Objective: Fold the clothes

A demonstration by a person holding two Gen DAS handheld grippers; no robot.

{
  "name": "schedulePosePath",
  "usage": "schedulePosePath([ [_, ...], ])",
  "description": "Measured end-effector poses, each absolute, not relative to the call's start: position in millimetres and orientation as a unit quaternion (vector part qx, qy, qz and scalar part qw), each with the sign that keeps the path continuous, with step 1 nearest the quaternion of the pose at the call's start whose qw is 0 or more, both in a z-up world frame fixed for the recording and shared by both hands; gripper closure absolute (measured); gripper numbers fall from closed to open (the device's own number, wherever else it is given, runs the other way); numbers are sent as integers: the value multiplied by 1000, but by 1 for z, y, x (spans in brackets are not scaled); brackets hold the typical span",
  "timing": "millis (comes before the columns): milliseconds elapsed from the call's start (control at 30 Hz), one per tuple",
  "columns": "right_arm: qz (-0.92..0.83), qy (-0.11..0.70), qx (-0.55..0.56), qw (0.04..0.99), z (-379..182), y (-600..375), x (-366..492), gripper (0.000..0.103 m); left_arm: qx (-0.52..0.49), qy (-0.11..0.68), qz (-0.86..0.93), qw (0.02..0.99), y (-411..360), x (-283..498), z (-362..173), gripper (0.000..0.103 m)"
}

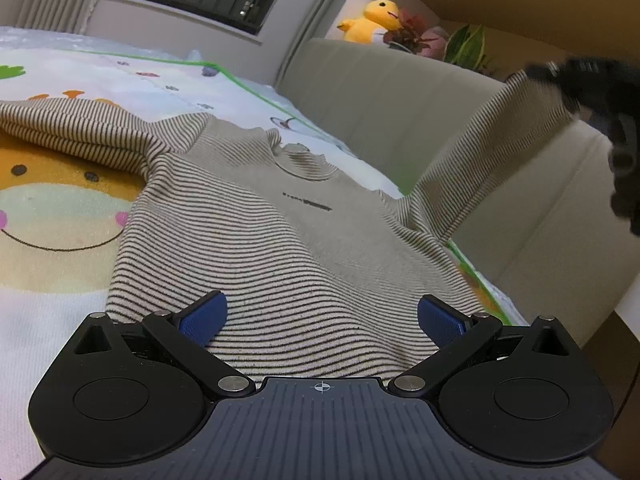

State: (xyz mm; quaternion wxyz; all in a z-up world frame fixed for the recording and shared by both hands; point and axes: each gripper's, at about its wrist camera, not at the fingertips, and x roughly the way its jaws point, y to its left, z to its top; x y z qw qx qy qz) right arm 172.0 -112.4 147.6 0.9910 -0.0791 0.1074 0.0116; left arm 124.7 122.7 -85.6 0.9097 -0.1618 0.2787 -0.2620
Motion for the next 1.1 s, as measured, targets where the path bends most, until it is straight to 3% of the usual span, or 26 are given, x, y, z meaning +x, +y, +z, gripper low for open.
schedulePosePath([
  [633, 95, 130, -94, 983, 143, -28, 226, 99, -187, 265, -280, 904, 134, 128, -91, 0],
  [800, 97, 124, -89, 984, 141, -34, 226, 88, -191, 263, -284, 902, 136, 127, -90, 0],
  [867, 95, 126, -81, 984, 139, -39, 226, 78, -192, 262, -284, 902, 136, 127, -90, 0],
  [1100, 90, 143, -74, 983, 124, -48, 229, 76, -191, 262, -285, 902, 138, 127, -91, 0],
])
